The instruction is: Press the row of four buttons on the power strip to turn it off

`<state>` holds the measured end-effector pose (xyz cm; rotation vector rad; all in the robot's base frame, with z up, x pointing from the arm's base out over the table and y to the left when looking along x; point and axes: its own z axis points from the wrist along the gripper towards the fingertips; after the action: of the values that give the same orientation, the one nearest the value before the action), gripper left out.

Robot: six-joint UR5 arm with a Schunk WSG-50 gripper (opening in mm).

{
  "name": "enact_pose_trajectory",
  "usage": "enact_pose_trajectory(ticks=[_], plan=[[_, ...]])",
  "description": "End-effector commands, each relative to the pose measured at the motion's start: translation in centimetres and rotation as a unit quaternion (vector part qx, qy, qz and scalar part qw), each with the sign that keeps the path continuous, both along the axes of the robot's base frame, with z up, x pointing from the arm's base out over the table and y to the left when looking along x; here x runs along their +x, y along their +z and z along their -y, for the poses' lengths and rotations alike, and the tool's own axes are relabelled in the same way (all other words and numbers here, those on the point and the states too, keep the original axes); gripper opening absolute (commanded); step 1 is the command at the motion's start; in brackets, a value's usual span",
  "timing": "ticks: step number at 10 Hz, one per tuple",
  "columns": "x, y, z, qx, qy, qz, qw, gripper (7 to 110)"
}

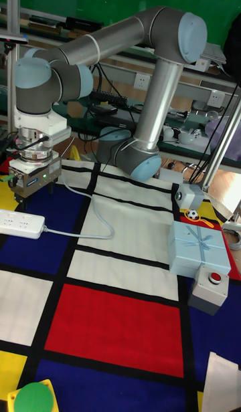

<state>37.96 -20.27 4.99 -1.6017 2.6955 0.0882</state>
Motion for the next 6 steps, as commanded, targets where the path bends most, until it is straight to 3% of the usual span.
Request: enact_pose_trajectory(ticks=[1, 5, 6], plan=[[0.2, -0.9, -1.2, -0.001, 0.003, 0.009, 1.0000, 22], [0.0, -2.5, -1.8, 0.003, 0.016, 0.010, 0.9998, 22], [-0.8, -2.5, -2.0, 0.008, 0.025, -0.004, 0.9996, 22]])
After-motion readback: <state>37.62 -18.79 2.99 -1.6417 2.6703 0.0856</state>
